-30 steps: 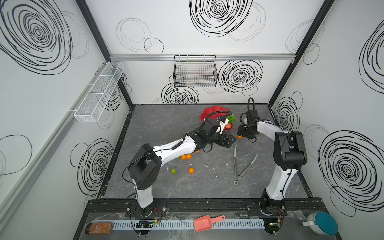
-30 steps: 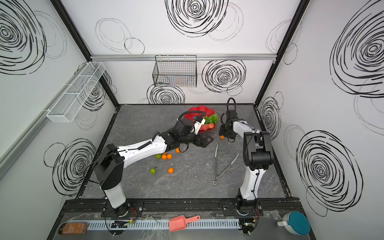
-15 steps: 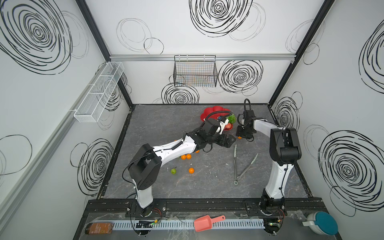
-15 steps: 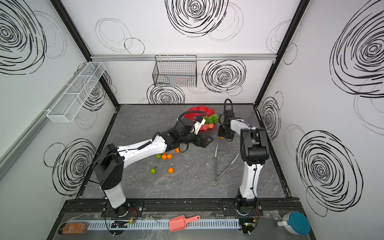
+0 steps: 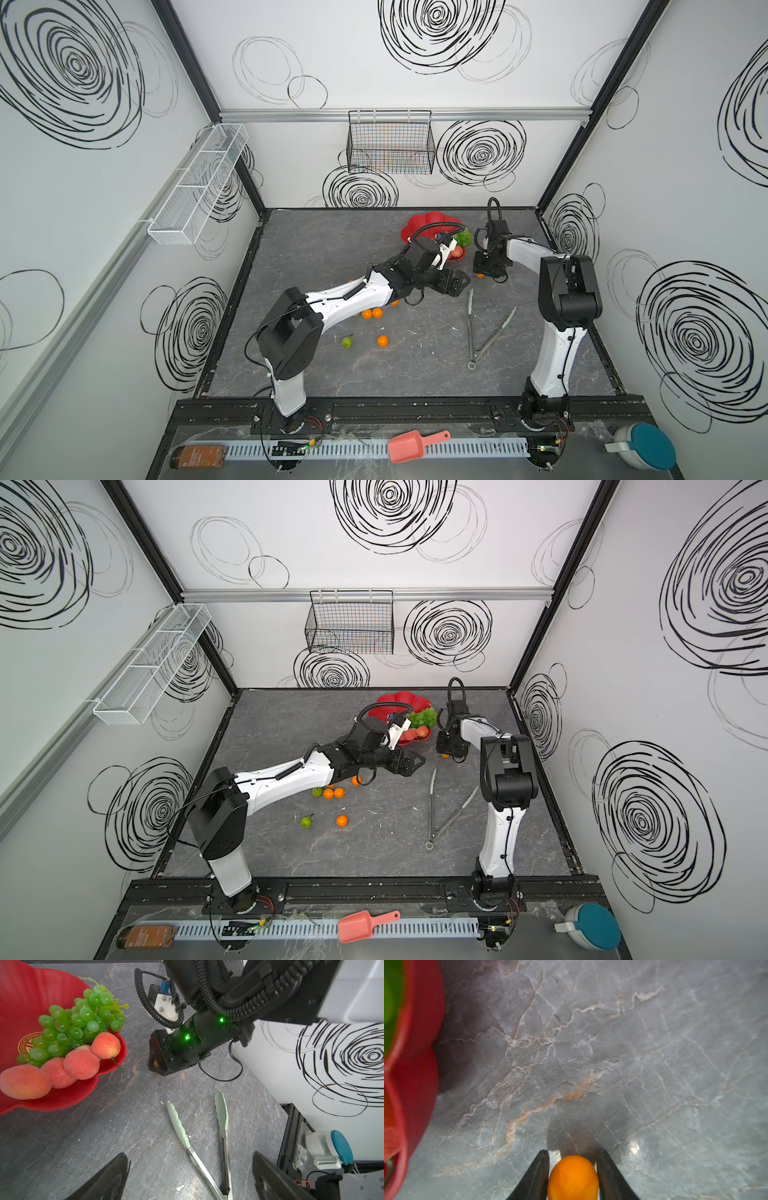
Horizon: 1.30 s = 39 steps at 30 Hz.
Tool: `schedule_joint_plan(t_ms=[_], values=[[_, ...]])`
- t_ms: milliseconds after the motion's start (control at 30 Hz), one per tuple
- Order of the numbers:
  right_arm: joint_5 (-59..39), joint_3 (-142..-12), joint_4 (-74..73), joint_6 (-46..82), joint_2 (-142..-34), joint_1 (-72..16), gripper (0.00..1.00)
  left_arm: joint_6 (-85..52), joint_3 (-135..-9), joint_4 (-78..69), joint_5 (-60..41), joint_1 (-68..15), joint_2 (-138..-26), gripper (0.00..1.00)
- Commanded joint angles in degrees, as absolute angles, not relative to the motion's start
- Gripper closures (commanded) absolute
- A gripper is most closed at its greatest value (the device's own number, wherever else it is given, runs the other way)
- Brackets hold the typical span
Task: Place and organize the fake fruits in the fruit bowl
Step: 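Lower the right gripper onto the orange kumquat and grasp it, then lift the kumquat with the right gripper and carry it over the red bowl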
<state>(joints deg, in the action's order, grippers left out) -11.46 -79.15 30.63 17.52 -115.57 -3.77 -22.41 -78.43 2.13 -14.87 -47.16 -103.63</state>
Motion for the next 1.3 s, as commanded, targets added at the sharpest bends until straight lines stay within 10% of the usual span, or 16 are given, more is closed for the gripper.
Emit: schedule_joint_plan(t_ms=[0, 1267], values=[[-11.1, -80.2, 32.4, 17.1, -115.5, -4.3, 0.59, -21.3, -80.2, 1.7, -14.1, -47.4, -104.4, 0.04], [-7.3, -73.4, 33.8, 22.0, -91.5, -15.2, 0.63, -29.1, -75.4, -4.5, -20.1, -29.7, -97.5, 0.04]])
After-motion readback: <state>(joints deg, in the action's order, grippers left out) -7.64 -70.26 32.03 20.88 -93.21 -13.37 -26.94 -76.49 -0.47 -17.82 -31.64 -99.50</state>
